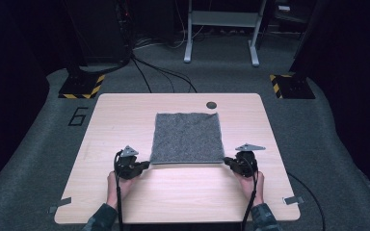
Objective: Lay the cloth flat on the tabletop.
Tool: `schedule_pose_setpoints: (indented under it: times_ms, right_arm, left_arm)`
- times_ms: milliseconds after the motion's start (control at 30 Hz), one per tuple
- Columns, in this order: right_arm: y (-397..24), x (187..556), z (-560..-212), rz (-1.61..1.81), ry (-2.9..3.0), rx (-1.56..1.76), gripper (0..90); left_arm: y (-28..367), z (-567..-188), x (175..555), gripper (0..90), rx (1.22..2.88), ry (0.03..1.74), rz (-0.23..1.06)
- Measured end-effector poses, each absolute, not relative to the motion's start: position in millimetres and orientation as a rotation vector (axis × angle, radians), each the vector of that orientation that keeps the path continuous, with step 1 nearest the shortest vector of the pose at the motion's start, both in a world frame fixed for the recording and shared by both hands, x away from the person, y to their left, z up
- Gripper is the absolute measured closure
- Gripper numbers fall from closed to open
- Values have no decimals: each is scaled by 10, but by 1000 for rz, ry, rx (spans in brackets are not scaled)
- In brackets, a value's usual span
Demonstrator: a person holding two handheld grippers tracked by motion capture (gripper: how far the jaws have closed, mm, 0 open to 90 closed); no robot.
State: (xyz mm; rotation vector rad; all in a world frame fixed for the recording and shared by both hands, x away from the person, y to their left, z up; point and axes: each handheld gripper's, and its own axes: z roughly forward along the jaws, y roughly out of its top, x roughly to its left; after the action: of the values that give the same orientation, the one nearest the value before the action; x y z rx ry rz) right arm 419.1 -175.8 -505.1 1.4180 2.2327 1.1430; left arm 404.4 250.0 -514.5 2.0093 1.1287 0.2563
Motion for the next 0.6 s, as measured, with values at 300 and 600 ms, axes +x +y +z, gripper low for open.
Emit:
schedule_pose_setpoints:
  times_ms: [300, 600]
  right_arm:
    - [-1932, 3974, -5080, 1151, 2204, 1435, 586]
    - [-1838, 4272, -4870, 1170, 2190, 1385, 144]
  left_arm:
    - [2695, -5145, 3872, 491, 1944, 1190, 241]
    - [2641, -4828, 4225, 186, 1930, 1189, 402]
